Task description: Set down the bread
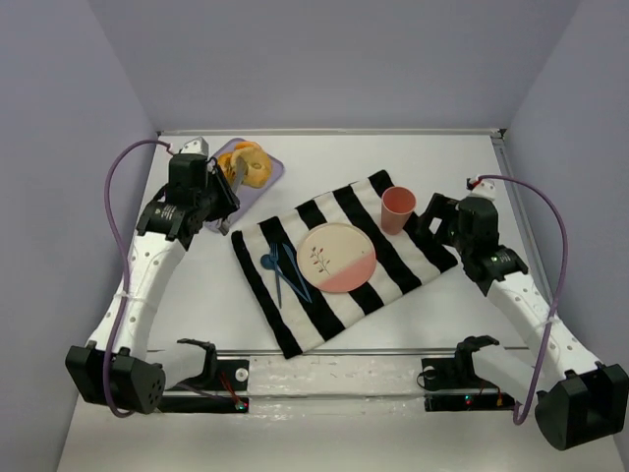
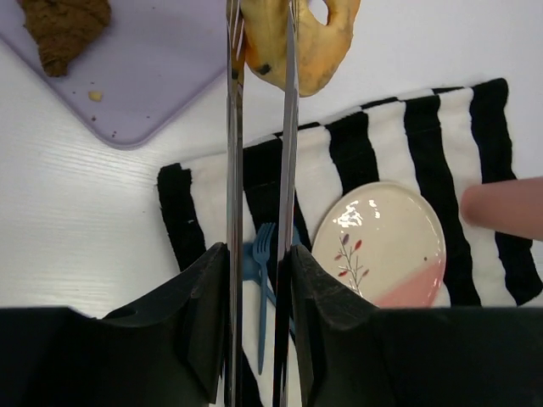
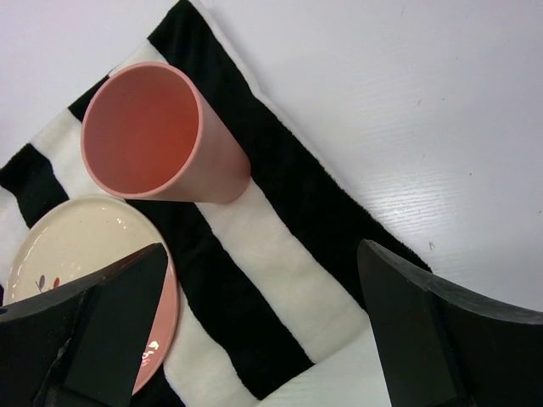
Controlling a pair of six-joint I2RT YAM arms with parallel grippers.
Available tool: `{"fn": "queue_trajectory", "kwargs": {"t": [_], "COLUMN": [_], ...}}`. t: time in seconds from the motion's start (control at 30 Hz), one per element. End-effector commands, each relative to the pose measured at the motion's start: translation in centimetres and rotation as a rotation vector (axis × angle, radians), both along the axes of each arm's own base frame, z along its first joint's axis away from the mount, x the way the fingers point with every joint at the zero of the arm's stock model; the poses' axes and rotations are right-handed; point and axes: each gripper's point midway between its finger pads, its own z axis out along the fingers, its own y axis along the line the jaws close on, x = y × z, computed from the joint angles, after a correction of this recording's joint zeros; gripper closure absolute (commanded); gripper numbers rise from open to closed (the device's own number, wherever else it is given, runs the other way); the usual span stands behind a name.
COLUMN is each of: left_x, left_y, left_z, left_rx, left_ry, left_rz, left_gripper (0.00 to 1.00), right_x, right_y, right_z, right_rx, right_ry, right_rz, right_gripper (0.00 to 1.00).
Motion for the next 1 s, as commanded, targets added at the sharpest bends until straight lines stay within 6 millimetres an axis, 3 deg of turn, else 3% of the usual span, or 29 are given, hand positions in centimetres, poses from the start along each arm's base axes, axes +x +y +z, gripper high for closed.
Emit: {"fn": "queue_trajectory", "kwargs": {"t": [0.0, 0.1, 0.17, 0.2, 0.37, 0.57, 0.63, 0.67, 0.8, 0.97], "left_x": [-1.9, -4.4, -5.9, -7.5, -12.1, -14.1, -14.1, -14.0, -13.8, -13.1], "left_y": [-4.2, -8.8, -10.5, -12.1, -15.6, -15.8, -16.0, -16.2, -16.5, -16.1], "left_z": [1.2, 1.4, 1.2, 0.9, -1.4, -6.0, -6.3, -6.4, -5.7, -4.9], "left_rx": [-0.07, -0.11, -0.114, -0.129, -0.202, -0.17, -0.171, -0.173, -0.178, -0.152], "left_ry": [-0.042, -0.042, -0.026, -0.017, 0.063, 0.194, 0.202, 0.202, 0.193, 0.17], "left_rz": [-0.159, -0.329, -0.388, -0.446, -0.593, -0.627, -0.636, -0.637, -0.651, -0.614], "left_gripper": [0.94, 0.94, 0.94, 0.94, 0.94, 0.89, 0.8, 0.71, 0.55, 0.46], "right_x": [0.1, 0.0, 0.0, 0.0, 0.0, -0.1, -0.1, -0.2, -0.2, -0.2], "right_y": [-0.5, -0.5, -0.5, -0.6, -0.8, -1.0, -1.2, -1.3, -1.2, -1.3], "right_z": [2.0, 2.3, 2.2, 2.2, 2.0, 2.2, 2.1, 2.2, 2.4, 2.4], "right_rx": [0.008, 0.008, 0.008, 0.006, 0.005, 0.001, -0.002, -0.004, -0.001, -0.004], "right_ry": [-0.082, -0.091, -0.089, -0.09, -0.087, -0.091, -0.092, -0.095, -0.099, -0.1], "right_rz": [-0.02, -0.021, -0.019, -0.024, -0.037, -0.048, -0.055, -0.057, -0.057, -0.059], "right_gripper": [0.01, 0.01, 0.01, 0.01, 0.01, 0.01, 0.01, 0.01, 0.01, 0.01]}}
